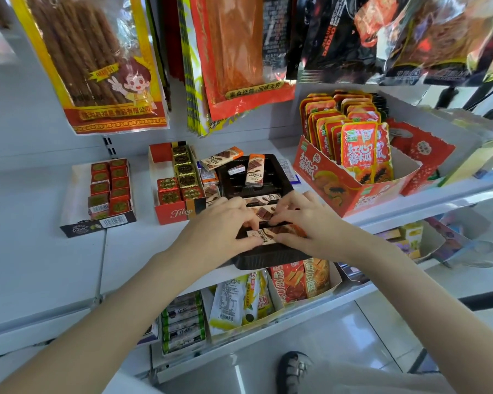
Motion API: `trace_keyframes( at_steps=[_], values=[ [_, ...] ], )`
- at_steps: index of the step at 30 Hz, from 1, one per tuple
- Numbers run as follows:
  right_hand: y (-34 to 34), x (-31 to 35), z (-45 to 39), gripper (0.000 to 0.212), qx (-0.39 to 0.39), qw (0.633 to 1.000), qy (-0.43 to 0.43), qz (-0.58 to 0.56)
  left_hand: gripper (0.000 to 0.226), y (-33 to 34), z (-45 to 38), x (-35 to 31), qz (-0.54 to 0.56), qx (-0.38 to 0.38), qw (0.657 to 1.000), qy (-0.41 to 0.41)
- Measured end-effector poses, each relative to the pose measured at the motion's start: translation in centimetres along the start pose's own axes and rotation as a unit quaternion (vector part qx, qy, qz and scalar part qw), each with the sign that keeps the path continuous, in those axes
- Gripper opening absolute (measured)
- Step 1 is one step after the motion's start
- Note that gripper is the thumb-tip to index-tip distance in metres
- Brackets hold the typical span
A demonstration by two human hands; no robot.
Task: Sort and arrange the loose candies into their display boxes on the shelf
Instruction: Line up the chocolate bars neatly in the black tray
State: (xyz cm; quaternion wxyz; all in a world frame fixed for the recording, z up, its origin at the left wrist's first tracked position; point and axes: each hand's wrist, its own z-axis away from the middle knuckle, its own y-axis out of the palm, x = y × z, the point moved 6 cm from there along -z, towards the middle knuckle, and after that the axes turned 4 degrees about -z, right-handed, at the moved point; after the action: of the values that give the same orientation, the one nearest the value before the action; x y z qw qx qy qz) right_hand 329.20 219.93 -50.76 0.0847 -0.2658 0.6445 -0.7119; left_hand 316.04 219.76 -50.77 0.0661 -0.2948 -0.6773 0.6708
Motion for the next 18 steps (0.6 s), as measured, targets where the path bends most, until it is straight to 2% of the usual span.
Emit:
trace_keyframes(
  at_steps=[3,6,9,11,14,15,18],
  values=[
    [-0.1,0.3,-0.5,0.034,0.011,1.000,0.011,0.007,0.028,-0.1,0.2,0.2,0.010,0.002,1.000,0.001],
    [-0.3,0.6,-0.6,0.026,0.018,0.999,0.005,-0.049,0.037,0.1,0.2,0.4,0.025,0.022,0.999,0.000],
    [-1.5,0.8,-0.3,0.019,-0.010,0.997,-0.005,-0.078,0.043,0.2,0.2,0.3,0.003,0.032,0.999,0.006],
    [-2.8,0.0,0.3,0.022,-0.050,0.988,0.006,-0.145,0.044,0.2,0.2,0.3,-0.020,0.036,0.999,0.010],
    [-4.1,-1.4,1.1,0.023,-0.079,0.953,0.037,-0.289,0.046,0.3,0.4,0.1,-0.046,0.046,0.998,0.014],
    [-4.1,-1.5,1.2,0.024,-0.078,0.953,0.042,-0.290,0.047,0.4,0.4,0.0,-0.053,0.050,0.997,0.017],
    [-3.7,-1.3,1.2,0.022,-0.059,0.985,0.034,-0.160,0.045,0.6,0.6,-0.4,-0.055,0.062,0.996,0.020]
  ],
)
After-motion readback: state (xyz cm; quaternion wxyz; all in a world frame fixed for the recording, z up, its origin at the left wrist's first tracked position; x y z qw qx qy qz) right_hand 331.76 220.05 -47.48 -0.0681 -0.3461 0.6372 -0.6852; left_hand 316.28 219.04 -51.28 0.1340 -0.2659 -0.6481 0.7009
